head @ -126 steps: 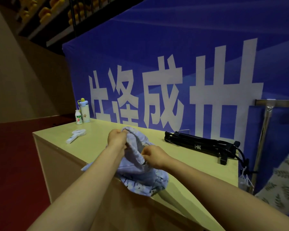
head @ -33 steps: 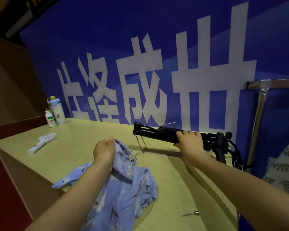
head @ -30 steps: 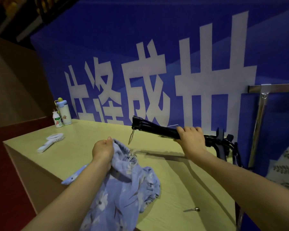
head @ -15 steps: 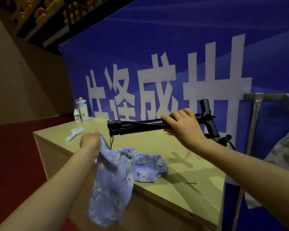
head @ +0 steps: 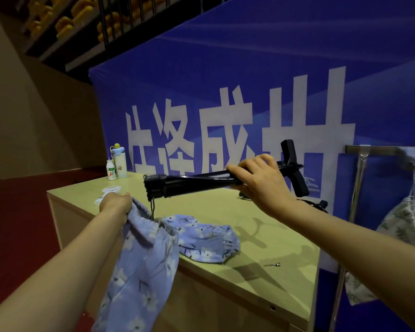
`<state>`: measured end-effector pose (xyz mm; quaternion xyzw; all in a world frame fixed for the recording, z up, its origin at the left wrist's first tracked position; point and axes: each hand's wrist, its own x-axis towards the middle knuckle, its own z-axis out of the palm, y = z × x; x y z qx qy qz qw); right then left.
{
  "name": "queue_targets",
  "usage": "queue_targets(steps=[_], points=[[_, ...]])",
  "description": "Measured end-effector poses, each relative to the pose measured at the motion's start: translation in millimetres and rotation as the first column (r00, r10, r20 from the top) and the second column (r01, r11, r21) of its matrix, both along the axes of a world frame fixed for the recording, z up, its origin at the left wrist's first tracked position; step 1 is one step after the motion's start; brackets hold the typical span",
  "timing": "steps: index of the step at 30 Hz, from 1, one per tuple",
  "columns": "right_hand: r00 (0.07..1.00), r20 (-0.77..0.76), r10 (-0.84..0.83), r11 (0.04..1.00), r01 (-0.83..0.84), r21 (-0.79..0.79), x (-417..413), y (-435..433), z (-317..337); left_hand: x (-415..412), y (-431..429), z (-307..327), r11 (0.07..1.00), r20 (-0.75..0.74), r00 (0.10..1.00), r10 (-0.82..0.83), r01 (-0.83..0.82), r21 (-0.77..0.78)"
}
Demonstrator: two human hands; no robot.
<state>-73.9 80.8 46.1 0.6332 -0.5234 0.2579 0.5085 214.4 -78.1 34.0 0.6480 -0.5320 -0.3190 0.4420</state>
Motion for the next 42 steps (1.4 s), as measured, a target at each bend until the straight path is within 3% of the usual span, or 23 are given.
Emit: queue_targets(steps=[5,11,14,19,22,26,30,35,37,39,40,42], points=[[0.99,-0.142,-0.005,0.99,0.025,0.142,17.2,-8.3,-7.7,-14.5,9.1,10.5,0.978,0.033,0.985,-0.17,0.173,-0.12],[0.981,-0.182,-0.072,0.971,0.111,0.212,29.0,-20.4,-12.5,-27.1,30.3,14.5,0.904,0.455,0.886,-0.086,0.262,-0.339],[0.966,-0.245,-0.082,0.972,0.132,0.194,34.6,-26.4,-15.5,-36.8,36.1,15.2,0.885,0.496,0.868,-0.038,0.26,-0.387],[0.935,-0.354,-0.008,0.994,0.047,0.102,67.7,-36.7,-11.8,-77.9,58.9,15.3,0.834,0.487,0.86,-0.154,0.377,-0.403],[0.916,-0.383,0.114,0.992,-0.088,0.086,88.1,-39.9,-4.3,-86.8,68.8,14.8,0.852,0.415,0.902,-0.118,0.307,-0.425],[0.907,-0.395,0.146,0.985,-0.096,0.145,95.7,-43.7,3.2,-79.7,62.3,14.3,0.909,0.1,0.98,-0.175,0.2,-0.365],[0.879,-0.452,0.153,0.976,-0.061,0.211,106.9,-47.4,5.9,-75.9,53.8,10.7,0.961,-0.283,0.936,-0.208,0.141,-0.237],[0.88,-0.412,0.235,0.955,-0.129,0.269,114.3,-51.7,-2.0,-64.6,54.1,2.1,0.984,-0.411,0.91,-0.055,-0.02,-0.175],[0.878,-0.265,0.398,0.864,-0.262,0.431,112.8,-46.0,2.0,-60.9,50.0,-0.5,0.986,-0.488,0.872,-0.024,-0.061,-0.156],[0.9,-0.001,0.436,0.742,-0.359,0.566,111.6,-34.7,8.2,-59.7,49.5,-1.8,0.99,-0.531,0.847,0.017,-0.089,-0.111],[0.912,0.118,0.393,0.728,-0.387,0.566,110.6,-29.7,10.6,-59.5,50.0,-2.6,0.99,-0.54,0.84,0.046,-0.109,-0.085],[0.871,0.385,0.304,0.788,-0.457,0.412,106.2,-24.1,12.6,-60.3,52.5,-5.4,0.991,-0.555,0.827,0.093,-0.129,-0.026]])
